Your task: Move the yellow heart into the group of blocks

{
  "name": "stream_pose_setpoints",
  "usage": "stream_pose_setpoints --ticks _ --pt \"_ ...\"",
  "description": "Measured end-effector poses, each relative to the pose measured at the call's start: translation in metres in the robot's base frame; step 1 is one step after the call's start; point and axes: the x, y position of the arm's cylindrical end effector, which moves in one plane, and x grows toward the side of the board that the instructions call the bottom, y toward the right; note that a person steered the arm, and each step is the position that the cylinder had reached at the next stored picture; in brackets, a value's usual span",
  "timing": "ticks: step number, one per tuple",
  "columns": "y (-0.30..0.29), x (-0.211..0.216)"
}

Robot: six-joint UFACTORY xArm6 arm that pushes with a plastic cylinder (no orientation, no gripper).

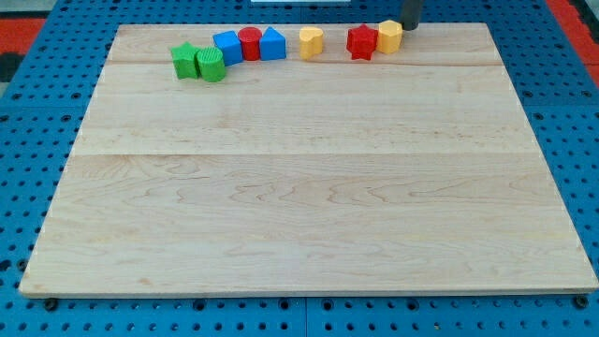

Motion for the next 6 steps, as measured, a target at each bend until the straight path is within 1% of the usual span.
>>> stream_pose_setpoints --ticks 1,2,3,4,5,6 --pt "-0.036 0.019" --pt "-0.052 0.039" --pt "-0.058 0.000" --pt "-0.118 0.019" --pt "-0.147 0.050" --pt "-0.171 0.108"
